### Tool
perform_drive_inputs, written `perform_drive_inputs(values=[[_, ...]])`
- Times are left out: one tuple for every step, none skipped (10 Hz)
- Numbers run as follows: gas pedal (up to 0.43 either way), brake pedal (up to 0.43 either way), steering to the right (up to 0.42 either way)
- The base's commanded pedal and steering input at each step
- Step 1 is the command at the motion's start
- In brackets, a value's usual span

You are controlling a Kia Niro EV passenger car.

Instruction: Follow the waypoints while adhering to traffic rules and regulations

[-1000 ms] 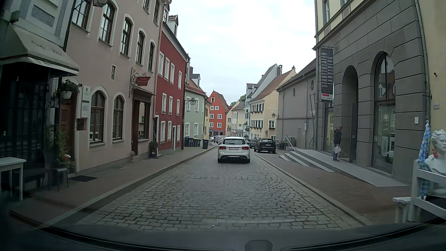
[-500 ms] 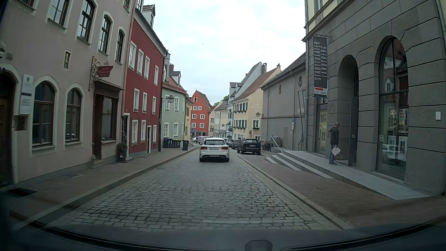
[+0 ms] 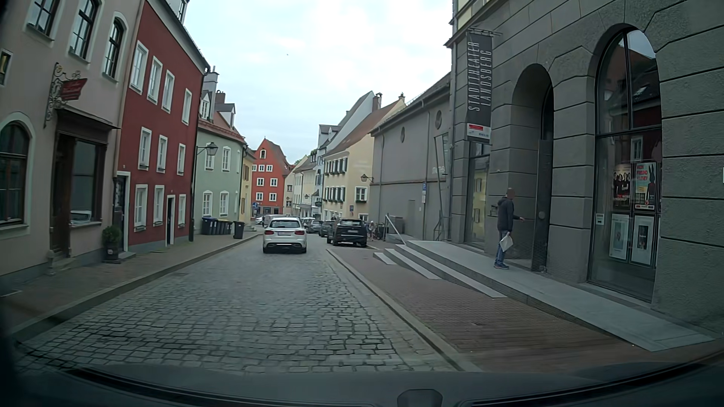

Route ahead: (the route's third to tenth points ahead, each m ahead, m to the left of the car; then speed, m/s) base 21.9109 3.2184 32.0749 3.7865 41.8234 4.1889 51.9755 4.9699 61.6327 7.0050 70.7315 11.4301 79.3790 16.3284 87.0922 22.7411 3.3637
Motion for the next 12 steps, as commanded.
perform_drive_inputs(values=[[0.000,0.213,0.424],[0.000,0.189,0.419],[0.000,0.171,0.385],[0.000,0.171,0.344],[0.000,0.159,0.269],[0.000,0.159,0.173],[0.000,0.146,0.076],[0.000,0.110,-0.024],[0.000,0.085,-0.108],[0.000,0.067,-0.158],[0.000,0.061,-0.220],[0.000,0.061,-0.262]])
